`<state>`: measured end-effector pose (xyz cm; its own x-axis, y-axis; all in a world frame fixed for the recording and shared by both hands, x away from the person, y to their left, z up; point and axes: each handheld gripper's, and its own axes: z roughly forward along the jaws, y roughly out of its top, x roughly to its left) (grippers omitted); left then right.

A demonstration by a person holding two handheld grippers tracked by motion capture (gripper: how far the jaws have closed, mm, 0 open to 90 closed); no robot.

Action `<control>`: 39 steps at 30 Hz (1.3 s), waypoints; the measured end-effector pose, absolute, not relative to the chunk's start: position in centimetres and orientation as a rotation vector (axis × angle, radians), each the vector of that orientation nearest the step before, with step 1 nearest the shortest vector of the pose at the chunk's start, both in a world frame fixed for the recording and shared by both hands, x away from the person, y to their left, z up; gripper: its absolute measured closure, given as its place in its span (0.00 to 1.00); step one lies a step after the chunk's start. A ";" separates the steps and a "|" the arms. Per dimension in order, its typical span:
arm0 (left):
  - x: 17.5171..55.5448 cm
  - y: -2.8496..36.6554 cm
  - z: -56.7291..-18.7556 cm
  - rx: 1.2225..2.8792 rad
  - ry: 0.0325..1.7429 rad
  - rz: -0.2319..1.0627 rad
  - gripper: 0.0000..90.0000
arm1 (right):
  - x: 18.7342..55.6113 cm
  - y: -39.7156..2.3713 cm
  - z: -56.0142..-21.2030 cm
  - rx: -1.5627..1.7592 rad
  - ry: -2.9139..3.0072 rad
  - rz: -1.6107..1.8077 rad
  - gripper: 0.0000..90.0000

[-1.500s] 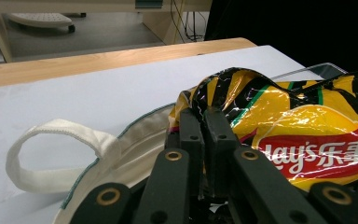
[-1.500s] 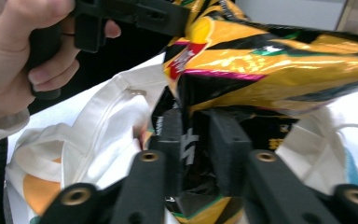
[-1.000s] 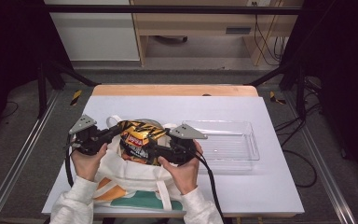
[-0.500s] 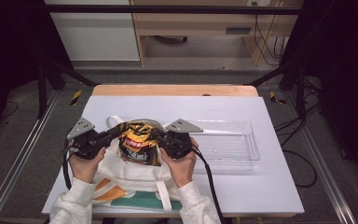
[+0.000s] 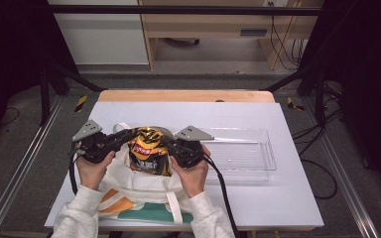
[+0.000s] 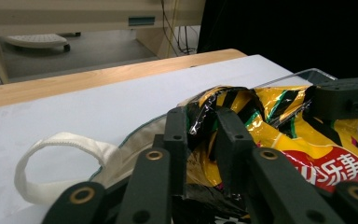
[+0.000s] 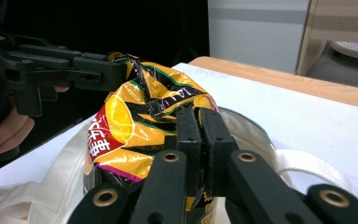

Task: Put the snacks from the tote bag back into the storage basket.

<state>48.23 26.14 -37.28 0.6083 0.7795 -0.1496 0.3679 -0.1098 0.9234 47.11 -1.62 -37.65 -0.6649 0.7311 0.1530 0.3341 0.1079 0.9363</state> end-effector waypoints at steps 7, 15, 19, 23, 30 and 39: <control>47.7 25.8 -37.2 1.721 0.979 0.505 0.93 | 46.1 -2.3 -37.4 1.038 2.012 1.550 0.74; 47.3 25.5 -36.9 1.722 0.982 0.520 0.94 | 46.3 -2.7 -37.7 1.073 2.069 1.626 0.98; 47.0 25.8 -36.5 1.714 0.982 0.516 0.94 | 46.6 -2.6 -37.0 1.077 2.069 1.628 1.00; 46.4 26.3 -35.5 1.684 0.972 0.512 0.94 | 46.8 -2.9 -36.1 1.076 2.053 1.647 1.00; 45.0 26.6 -33.6 1.629 0.939 0.527 0.95 | 46.4 -2.8 -33.7 1.018 2.010 1.640 1.00; 43.6 26.4 -31.6 1.584 0.916 0.568 0.95 | 46.4 -3.1 -31.5 0.974 1.986 1.683 1.00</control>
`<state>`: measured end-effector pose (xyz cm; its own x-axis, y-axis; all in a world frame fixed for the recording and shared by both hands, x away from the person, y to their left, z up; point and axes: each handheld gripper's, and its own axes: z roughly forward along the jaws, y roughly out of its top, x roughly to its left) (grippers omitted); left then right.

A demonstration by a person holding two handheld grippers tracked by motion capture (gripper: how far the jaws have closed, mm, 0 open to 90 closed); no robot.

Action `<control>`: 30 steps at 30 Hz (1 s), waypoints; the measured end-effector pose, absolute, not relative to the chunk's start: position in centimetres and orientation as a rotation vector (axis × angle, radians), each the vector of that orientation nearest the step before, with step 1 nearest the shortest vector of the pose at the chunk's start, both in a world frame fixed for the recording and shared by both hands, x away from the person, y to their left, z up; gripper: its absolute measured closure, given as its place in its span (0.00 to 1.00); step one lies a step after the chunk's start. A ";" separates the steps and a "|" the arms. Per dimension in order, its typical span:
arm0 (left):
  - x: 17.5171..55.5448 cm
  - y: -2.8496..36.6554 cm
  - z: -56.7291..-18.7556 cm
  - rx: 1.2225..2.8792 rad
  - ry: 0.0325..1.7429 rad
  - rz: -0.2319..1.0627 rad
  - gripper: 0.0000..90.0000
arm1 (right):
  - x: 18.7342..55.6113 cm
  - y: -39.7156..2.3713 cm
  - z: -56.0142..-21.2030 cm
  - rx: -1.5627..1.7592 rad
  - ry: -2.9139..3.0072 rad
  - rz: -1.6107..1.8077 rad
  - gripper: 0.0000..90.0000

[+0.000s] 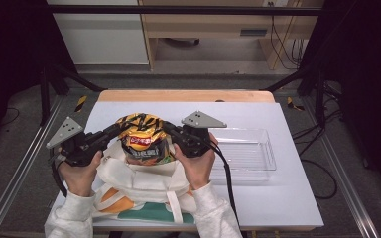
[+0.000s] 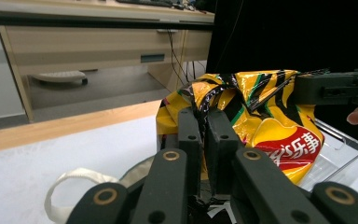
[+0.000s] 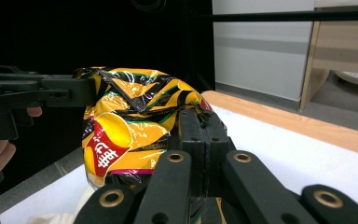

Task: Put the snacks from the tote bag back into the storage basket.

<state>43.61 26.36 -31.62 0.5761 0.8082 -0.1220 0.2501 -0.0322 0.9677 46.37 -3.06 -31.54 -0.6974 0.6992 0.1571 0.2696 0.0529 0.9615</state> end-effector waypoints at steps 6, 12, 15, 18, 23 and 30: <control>42.8 26.4 -30.5 1.551 0.899 0.578 0.95 | 46.2 -3.3 -30.4 0.952 1.985 1.717 1.00; 42.1 26.3 -28.8 1.519 0.880 0.592 0.95 | 45.9 -3.5 -28.5 0.909 1.971 1.732 1.00; 42.1 26.1 -28.3 1.504 0.875 0.587 0.95 | 45.7 -3.6 -27.7 0.891 1.963 1.728 1.00; 42.3 25.7 -27.7 1.505 0.866 0.586 0.95 | 45.5 -3.9 -27.1 0.882 1.952 1.720 1.00; 42.5 24.8 -26.7 1.508 0.852 0.593 0.95 | 45.4 -4.6 -26.4 0.880 1.932 1.722 1.00; 43.2 23.0 -25.4 1.510 0.830 0.587 0.95 | 45.3 -6.4 -25.1 0.891 1.893 1.708 1.00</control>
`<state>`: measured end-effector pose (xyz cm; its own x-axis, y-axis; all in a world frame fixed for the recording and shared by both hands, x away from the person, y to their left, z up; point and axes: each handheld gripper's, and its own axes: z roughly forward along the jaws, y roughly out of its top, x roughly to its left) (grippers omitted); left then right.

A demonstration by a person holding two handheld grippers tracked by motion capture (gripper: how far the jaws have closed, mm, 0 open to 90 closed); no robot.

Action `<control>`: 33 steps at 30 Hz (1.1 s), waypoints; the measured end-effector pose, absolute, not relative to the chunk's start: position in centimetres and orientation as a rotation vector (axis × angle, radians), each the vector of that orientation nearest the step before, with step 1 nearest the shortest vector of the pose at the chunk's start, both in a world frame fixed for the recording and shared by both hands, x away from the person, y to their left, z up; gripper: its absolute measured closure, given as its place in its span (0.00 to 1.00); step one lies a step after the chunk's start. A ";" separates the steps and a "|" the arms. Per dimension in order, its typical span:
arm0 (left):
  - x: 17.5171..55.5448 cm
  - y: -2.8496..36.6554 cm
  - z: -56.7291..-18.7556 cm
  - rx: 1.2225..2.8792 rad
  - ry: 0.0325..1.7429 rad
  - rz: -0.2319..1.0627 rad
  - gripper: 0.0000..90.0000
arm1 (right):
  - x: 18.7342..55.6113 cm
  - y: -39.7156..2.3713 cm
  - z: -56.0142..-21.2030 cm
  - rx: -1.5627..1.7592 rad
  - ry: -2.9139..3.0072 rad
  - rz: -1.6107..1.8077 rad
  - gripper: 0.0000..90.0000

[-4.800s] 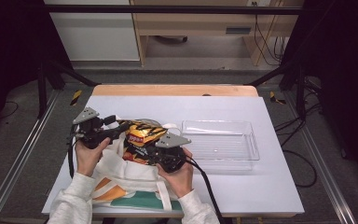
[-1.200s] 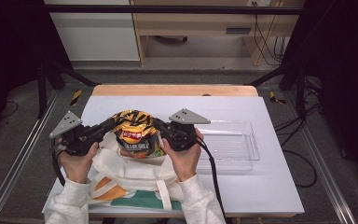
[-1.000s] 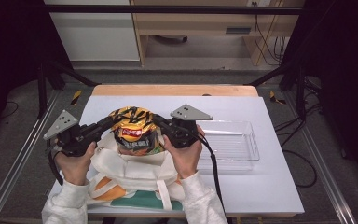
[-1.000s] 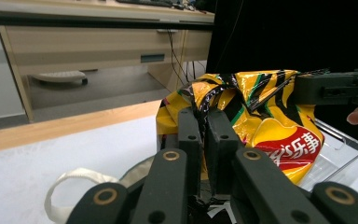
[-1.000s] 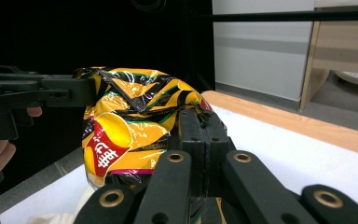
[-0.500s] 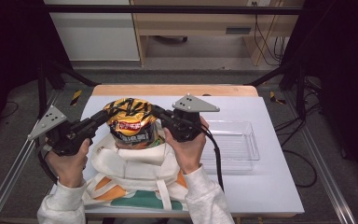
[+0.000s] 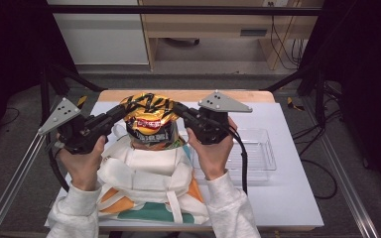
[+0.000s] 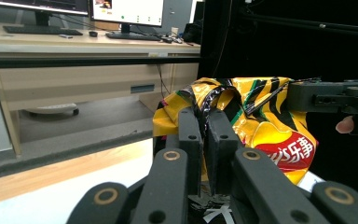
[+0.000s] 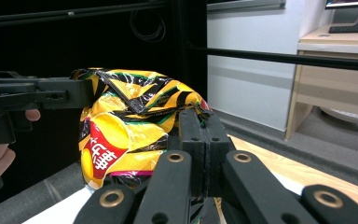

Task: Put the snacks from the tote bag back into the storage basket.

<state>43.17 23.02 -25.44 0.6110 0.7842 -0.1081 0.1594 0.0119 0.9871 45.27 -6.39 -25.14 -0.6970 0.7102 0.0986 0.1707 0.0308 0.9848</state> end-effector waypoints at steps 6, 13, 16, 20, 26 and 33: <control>43.9 21.0 -24.6 1.522 0.815 0.591 0.95 | 45.3 -8.1 -24.5 0.917 1.857 1.690 1.00; 44.8 18.4 -24.2 1.532 0.797 0.579 0.95 | 45.4 -10.5 -24.2 0.950 1.816 1.670 1.00; 45.0 17.7 -24.2 1.537 0.794 0.576 0.95 | 45.4 -11.0 -24.2 0.961 1.809 1.665 1.00; 45.5 16.3 -24.3 1.544 0.789 0.568 0.95 | 45.5 -12.6 -24.4 0.982 1.789 1.650 1.00; 46.0 14.2 -24.7 1.558 0.780 0.556 0.95 | 45.4 -14.5 -24.8 1.002 1.766 1.635 1.00; 46.5 11.2 -25.1 1.588 0.772 0.544 0.95 | 45.4 -17.0 -25.6 1.032 1.739 1.632 1.00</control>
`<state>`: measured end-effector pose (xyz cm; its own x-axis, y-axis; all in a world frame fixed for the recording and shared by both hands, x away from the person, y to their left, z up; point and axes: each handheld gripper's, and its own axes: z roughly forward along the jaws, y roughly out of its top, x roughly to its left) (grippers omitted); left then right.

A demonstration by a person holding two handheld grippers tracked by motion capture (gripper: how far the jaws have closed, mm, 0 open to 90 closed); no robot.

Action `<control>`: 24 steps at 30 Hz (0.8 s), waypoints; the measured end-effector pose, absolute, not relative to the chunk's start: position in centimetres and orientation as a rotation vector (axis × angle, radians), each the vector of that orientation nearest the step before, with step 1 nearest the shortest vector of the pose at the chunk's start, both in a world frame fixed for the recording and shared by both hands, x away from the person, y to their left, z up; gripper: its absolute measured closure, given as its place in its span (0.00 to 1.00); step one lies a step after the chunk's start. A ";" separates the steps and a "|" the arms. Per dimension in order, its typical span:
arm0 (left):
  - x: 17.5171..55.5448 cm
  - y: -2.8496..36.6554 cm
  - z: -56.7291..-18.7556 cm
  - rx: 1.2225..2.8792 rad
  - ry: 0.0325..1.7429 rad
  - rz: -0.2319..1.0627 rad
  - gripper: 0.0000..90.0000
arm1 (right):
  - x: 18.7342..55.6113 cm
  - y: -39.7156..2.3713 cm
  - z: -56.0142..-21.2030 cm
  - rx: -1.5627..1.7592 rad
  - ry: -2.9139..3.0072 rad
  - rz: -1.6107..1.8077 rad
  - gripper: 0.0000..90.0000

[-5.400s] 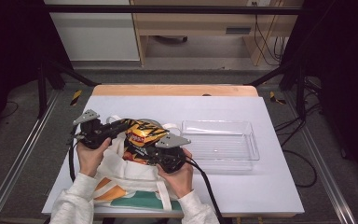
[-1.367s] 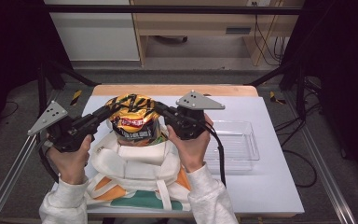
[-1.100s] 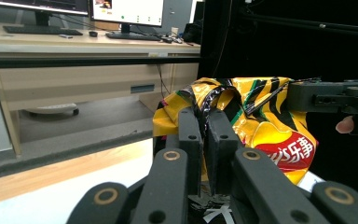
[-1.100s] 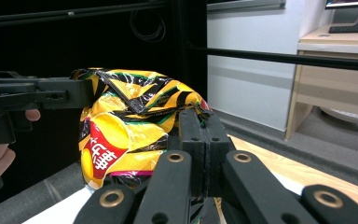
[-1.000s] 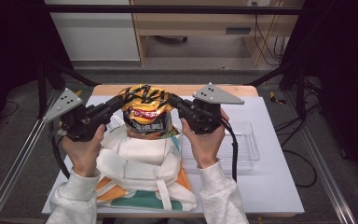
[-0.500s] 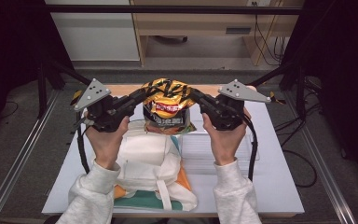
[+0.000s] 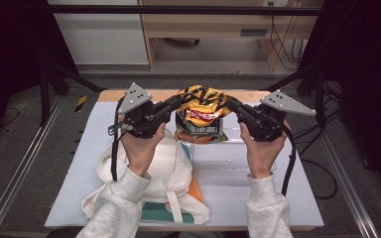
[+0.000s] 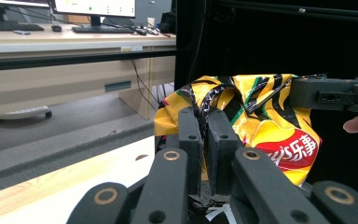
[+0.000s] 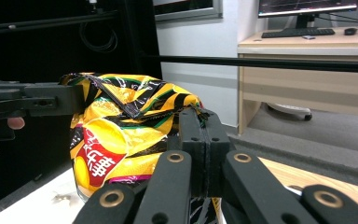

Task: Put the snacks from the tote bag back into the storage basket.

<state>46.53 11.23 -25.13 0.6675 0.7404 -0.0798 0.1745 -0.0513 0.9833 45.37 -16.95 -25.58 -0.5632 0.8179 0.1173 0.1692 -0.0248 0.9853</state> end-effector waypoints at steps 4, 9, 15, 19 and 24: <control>46.7 9.9 -25.4 1.604 0.765 0.540 0.95 | 45.4 -18.1 -26.2 1.052 1.728 1.637 1.00; 47.1 8.2 -26.0 1.621 0.761 0.534 0.95 | 45.3 -19.9 -26.9 1.070 1.708 1.636 1.00; 47.6 6.7 -26.7 1.626 0.775 0.535 0.95 | 45.4 -21.4 -27.4 1.085 1.713 1.598 1.00; 48.1 5.7 -27.5 1.639 0.781 0.527 0.95 | 45.8 -22.0 -28.0 1.107 1.716 1.585 1.00; 49.4 4.8 -29.0 1.653 0.794 0.504 0.95 | 46.7 -22.8 -29.1 1.148 1.720 1.551 1.00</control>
<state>49.37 4.81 -28.96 0.6760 0.7315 -0.0893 0.2301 -0.0944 0.9686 46.70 -22.78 -29.09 -0.4838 0.8637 0.1411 0.2295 -0.0304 0.9728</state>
